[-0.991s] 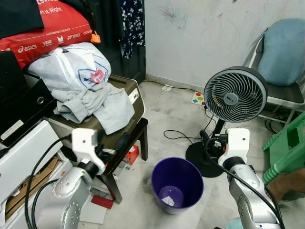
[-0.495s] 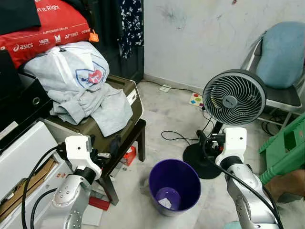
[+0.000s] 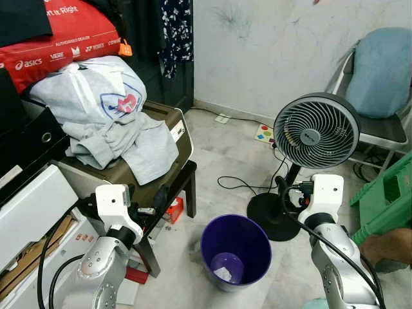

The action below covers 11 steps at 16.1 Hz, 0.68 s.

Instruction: Clean up the room

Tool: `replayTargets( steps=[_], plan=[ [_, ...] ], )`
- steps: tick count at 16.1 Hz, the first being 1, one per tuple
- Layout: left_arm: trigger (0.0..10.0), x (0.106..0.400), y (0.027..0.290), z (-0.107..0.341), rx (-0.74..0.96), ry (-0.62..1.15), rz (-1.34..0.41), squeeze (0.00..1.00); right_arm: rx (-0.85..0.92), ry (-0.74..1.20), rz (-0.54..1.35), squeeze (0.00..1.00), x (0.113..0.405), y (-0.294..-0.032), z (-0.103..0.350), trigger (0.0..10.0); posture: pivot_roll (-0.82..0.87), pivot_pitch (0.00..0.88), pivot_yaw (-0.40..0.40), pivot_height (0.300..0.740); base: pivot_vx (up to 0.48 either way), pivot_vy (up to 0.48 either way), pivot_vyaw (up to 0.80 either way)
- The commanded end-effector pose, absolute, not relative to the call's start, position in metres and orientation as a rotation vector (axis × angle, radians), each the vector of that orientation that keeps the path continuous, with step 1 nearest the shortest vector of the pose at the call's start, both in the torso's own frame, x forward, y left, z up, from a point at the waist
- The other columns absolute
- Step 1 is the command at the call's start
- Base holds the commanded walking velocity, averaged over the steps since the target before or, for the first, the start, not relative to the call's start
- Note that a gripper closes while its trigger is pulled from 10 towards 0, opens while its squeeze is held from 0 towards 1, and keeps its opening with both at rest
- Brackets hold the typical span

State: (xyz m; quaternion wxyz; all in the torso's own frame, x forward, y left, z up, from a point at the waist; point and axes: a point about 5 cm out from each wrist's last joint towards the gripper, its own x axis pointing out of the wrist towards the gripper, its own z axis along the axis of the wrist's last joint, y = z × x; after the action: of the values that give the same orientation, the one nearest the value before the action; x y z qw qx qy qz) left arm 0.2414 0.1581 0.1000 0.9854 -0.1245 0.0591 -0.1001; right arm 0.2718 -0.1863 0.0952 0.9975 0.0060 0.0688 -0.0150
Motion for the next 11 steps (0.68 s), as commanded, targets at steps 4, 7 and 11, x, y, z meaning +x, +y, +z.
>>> replayTargets(
  steps=[4,7,11],
  plan=[
    [10.0,0.240,0.163,0.102,-0.256,0.125,-0.139,0.00,0.015,0.085,-0.018,1.00,0.272,-0.186,0.109,10.0,-0.12,0.000,0.016,0.740,0.000,0.000,0.00],
    [10.0,0.237,0.165,0.099,-0.262,0.145,-0.123,0.00,-0.009,0.080,0.016,0.00,0.275,-0.180,0.112,10.0,-0.12,0.000,0.004,0.740,0.000,0.000,0.00],
    [10.0,0.239,0.163,0.101,-0.262,0.143,-0.119,0.00,-0.010,0.089,0.014,0.00,0.274,-0.179,0.111,10.0,-0.12,0.000,0.004,0.740,0.000,0.000,0.00]
  ],
)
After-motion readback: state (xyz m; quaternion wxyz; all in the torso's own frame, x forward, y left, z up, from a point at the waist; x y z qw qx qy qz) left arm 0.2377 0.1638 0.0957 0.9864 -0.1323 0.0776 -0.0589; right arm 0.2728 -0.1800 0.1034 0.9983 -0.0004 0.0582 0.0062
